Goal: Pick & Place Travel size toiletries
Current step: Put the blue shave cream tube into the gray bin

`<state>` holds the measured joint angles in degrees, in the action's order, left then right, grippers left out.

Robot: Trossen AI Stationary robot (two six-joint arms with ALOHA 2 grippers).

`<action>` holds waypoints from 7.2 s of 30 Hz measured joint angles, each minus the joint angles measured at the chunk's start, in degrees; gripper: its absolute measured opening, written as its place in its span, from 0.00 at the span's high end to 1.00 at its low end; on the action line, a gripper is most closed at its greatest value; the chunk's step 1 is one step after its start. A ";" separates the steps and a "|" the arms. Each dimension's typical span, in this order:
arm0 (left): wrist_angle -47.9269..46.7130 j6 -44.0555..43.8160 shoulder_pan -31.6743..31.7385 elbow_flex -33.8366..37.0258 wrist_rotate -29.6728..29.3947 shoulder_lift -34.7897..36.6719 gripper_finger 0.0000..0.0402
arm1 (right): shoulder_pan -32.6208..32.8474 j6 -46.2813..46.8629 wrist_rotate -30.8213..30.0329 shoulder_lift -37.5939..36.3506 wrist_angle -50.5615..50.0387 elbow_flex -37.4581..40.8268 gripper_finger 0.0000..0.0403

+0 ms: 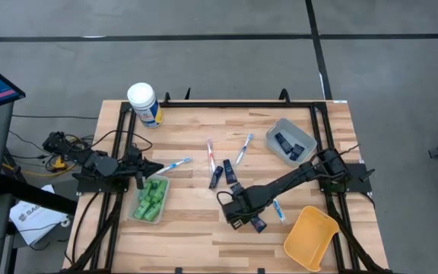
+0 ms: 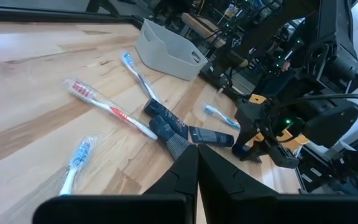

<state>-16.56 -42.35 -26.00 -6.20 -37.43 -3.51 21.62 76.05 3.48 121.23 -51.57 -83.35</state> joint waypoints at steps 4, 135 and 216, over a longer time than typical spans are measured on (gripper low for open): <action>0.00 0.00 0.00 0.00 0.00 0.00 1.00 | 0.08 -0.09 -0.08 -0.41 -0.01 0.01 0.73; 3.93 1.36 0.02 -0.02 -0.17 -4.52 1.00 | -9.14 -22.01 2.62 -1.86 2.40 3.92 0.50; 20.83 1.39 0.15 5.79 -0.22 3.52 1.00 | -46.73 -40.58 -15.25 -28.33 -20.52 17.83 0.31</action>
<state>4.27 -40.96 -25.85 -0.40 -37.65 0.01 -25.10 35.47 -11.77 92.90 -72.10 -65.52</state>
